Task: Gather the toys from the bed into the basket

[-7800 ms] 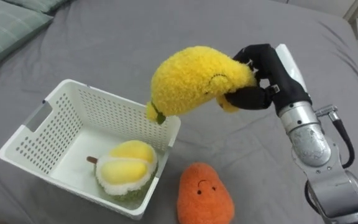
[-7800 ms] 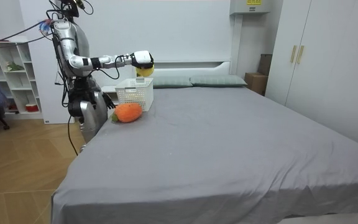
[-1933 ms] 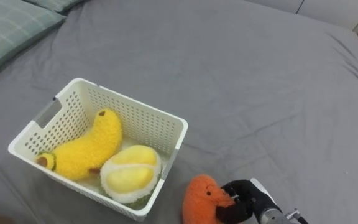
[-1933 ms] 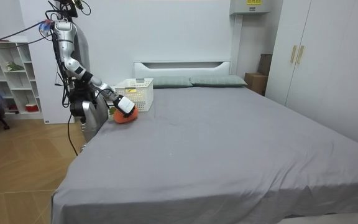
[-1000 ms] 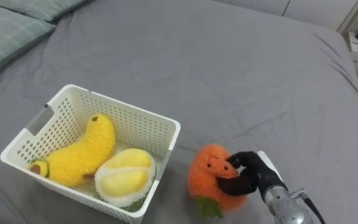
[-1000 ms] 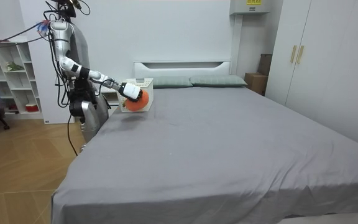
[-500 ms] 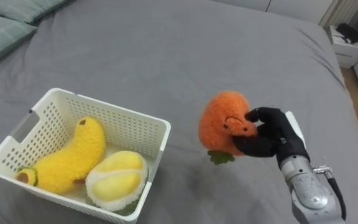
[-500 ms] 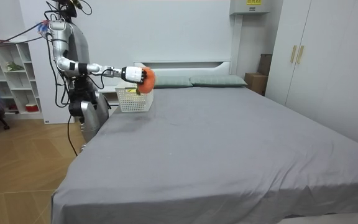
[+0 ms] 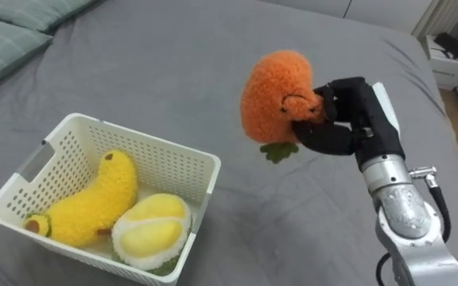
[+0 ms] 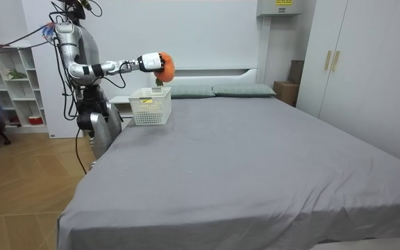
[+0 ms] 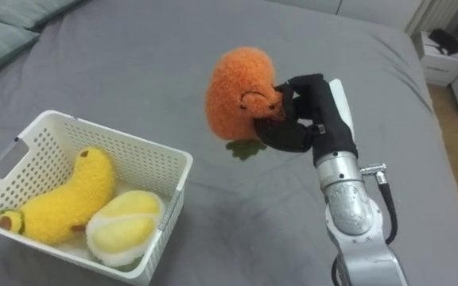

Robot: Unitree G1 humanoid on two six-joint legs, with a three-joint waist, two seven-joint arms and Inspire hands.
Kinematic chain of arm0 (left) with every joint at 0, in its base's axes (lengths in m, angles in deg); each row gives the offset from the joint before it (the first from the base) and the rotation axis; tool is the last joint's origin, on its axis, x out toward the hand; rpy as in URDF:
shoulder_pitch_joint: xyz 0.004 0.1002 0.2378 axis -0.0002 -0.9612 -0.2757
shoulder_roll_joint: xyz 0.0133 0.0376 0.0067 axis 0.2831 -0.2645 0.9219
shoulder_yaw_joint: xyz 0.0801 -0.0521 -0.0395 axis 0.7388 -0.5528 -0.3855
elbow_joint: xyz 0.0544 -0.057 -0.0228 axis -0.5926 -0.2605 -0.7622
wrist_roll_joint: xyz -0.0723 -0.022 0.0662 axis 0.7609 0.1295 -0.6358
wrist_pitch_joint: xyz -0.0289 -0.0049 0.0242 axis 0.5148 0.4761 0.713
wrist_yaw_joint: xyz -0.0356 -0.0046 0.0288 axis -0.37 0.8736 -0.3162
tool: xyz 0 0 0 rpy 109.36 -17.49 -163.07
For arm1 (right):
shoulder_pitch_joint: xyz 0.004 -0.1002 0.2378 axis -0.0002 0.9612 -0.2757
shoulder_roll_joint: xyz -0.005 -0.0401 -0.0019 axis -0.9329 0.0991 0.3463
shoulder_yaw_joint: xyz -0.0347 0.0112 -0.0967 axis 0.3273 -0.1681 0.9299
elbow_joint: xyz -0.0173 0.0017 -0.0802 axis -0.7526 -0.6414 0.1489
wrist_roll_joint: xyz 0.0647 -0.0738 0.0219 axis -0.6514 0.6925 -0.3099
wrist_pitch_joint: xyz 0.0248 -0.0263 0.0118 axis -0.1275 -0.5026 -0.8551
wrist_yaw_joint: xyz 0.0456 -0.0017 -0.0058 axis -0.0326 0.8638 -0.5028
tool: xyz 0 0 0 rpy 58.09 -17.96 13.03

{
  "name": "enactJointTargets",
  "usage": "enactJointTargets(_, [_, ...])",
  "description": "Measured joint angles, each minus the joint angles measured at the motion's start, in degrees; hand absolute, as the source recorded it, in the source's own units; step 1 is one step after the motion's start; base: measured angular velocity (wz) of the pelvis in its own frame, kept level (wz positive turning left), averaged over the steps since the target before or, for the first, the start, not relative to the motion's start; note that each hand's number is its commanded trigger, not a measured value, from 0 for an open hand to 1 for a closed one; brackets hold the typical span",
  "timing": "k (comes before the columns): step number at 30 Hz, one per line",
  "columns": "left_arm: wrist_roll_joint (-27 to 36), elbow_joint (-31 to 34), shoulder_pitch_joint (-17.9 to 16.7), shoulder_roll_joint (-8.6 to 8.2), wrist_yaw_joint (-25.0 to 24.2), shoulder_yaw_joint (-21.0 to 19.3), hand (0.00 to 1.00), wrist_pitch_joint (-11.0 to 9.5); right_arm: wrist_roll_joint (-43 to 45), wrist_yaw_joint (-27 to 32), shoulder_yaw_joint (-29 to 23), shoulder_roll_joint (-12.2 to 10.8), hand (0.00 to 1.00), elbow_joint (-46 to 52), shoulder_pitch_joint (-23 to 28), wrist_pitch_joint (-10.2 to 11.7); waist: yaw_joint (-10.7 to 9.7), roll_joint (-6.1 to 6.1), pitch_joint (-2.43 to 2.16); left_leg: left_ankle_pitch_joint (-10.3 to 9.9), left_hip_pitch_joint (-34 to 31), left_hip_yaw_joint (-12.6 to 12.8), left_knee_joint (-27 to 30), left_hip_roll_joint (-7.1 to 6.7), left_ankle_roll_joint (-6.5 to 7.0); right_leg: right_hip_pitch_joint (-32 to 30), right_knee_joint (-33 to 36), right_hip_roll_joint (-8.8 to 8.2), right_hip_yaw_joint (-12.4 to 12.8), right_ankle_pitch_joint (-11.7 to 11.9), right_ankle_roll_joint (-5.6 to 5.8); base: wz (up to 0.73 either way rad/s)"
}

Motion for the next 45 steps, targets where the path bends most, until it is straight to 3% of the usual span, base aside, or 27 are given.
enactJointTargets(5, [-0.10,-2.50,1.72,-0.06,-0.06,-0.09,0.00,0.32,1.40,-2.08,1.69,-0.34,1.00,3.91,-1.84,-0.12,0.58,-0.41,0.09,-0.01,-0.03,-0.19,0.10,-0.02,0.01,-0.14,-0.05,-0.03,-0.15,0.00,0.00,0.01])
enactJointTargets(10, [-0.11,-2.49,2.58,-0.09,-0.09,-0.08,0.00,1.03,3.16,-3.08,2.46,-1.26,1.00,5.43,-4.00,-0.71,2.45,-0.49,0.02,0.00,0.02,-0.57,0.16,-0.09,0.02,-0.07,-0.06,-0.08,-0.50,0.00,0.00,0.03])
enactJointTargets(15, [-0.29,-2.24,2.85,-0.24,-0.03,0.06,0.00,1.25,3.57,-3.99,7.31,-1.66,1.00,5.43,-6.69,-0.80,3.21,-0.42,0.04,0.00,-0.52,-1.35,0.18,-0.15,0.02,-0.04,-0.11,-0.15,-1.69,0.00,0.00,0.08])
enactJointTargets(20, [-0.91,-2.22,4.11,-0.30,-0.31,1.02,0.00,2.40,3.42,-7.52,11.69,-1.94,1.00,5.42,-8.34,-2.14,6.10,-0.45,0.02,0.00,-0.52,-2.01,0.27,-0.23,0.02,0.04,-0.13,-0.18,-2.01,0.00,0.00,0.07])
enactJointTargets(28, [-1.28,-0.64,4.14,-0.12,-0.29,2.28,0.00,4.41,5.23,-10.91,17.35,-2.03,1.00,5.13,-9.16,-4.23,7.99,-0.67,0.15,0.03,-1.27,-3.39,0.52,-0.39,0.03,-0.12,-0.16,-0.30,-3.46,0.00,0.00,0.09])
enactJointTargets(34, [-1.41,1.26,4.15,-0.07,-0.24,3.85,0.00,4.58,7.55,-13.64,19.55,-2.04,1.00,1.48,-9.16,-5.24,9.43,-1.44,0.37,0.02,-1.38,-3.53,0.44,-0.43,0.02,-0.15,-0.18,-0.29,-3.55,0.00,0.00,0.01])
enactJointTargets(37, [-1.59,1.20,4.48,-0.06,-0.19,3.90,0.00,4.52,7.74,-13.81,21.01,-2.30,0.84,-2.10,-9.13,-5.95,9.80,-1.79,0.54,0.02,-1.45,-3.54,0.52,-0.45,0.03,-0.18,-0.19,-0.30,-3.54,0.00,0.00,0.00])
enactJointTargets(39, [-1.58,1.09,4.48,-0.04,-0.07,3.90,0.00,4.52,7.89,-13.86,21.32,-2.71,0.61,-3.40,-9.12,-6.12,9.84,-1.89,0.60,0.02,-1.46,-3.55,0.53,-0.46,0.03,-0.18,-0.20,-0.30,-3.55,0.00,0.00,0.00])
enactJointTargets(41, [-1.57,0.98,4.47,-0.08,-0.06,3.91,0.00,4.53,8.95,-13.85,21.32,-3.03,0.20,-3.91,-9.11,-6.28,9.84,-1.90,0.61,0.02,-1.67,-3.67,0.52,-0.48,0.03,-0.17,-0.26,-0.30,-3.63,0.00,0.00,0.00])
enactJointTargets(43, [-1.57,0.99,4.50,-0.09,-0.06,3.90,0.00,4.53,9.52,-13.85,21.32,-3.18,0.00,-3.92,-9.10,-6.28,9.82,-1.90,0.61,0.02,-1.85,-3.75,0.52,-0.48,0.03,-0.18,-0.32,-0.29,-3.69,0.00,0.00,0.00])
enactJointTargets(45, [-1.57,0.99,4.54,-0.09,-0.07,3.95,0.00,4.54,10.06,-13.82,21.32,-3.24,0.00,-4.03,-9.10,-6.28,9.72,-1.92,0.60,0.02,-2.01,-3.96,0.52,-0.55,0.03,-0.17,-0.47,-0.33,-4.24,0.00,0.00,0.06])
